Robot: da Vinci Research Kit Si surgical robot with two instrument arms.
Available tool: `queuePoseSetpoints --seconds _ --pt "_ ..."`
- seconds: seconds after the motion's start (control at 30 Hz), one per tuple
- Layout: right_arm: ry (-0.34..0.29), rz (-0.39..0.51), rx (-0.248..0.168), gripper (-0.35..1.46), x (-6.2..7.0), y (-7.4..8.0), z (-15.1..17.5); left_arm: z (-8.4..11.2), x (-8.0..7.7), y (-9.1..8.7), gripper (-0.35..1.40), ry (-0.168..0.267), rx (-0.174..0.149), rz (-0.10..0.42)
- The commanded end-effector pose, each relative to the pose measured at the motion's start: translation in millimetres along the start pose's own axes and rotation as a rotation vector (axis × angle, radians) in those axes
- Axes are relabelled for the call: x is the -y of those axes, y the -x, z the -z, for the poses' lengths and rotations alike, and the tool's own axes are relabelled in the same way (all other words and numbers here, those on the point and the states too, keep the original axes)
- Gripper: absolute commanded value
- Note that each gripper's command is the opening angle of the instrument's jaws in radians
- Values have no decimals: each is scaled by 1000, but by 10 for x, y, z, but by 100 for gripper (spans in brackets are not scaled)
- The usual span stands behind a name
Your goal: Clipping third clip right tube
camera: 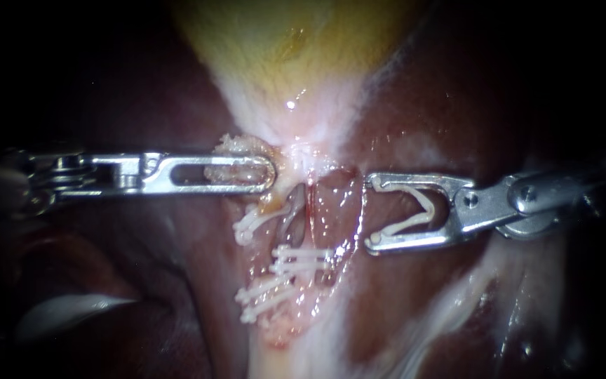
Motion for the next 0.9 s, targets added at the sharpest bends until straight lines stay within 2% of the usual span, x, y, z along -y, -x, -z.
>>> queuePoseSetpoints --seconds 0.03,0.23,0.4,0.5,0.63,0.9 --pt "0 0 0 50 0 0 0 0 0 0 -35 0 -1 0" --pt "0 0 0 50 0 0 0 8 2 5 -35 -3 -6 2" --pt "0 0 0 50 0 0 0 31 16 23 -35 1 -12 15" --pt "0 0 0 50 1 0 0 47 28 34 -35 -2 6 25" --pt "0 0 0 50 1 0 0 68 45 45 -35 -9 29 14" --pt "0 0 0 50 1 -1 -2 82 59 48 -35 -16 43 10"
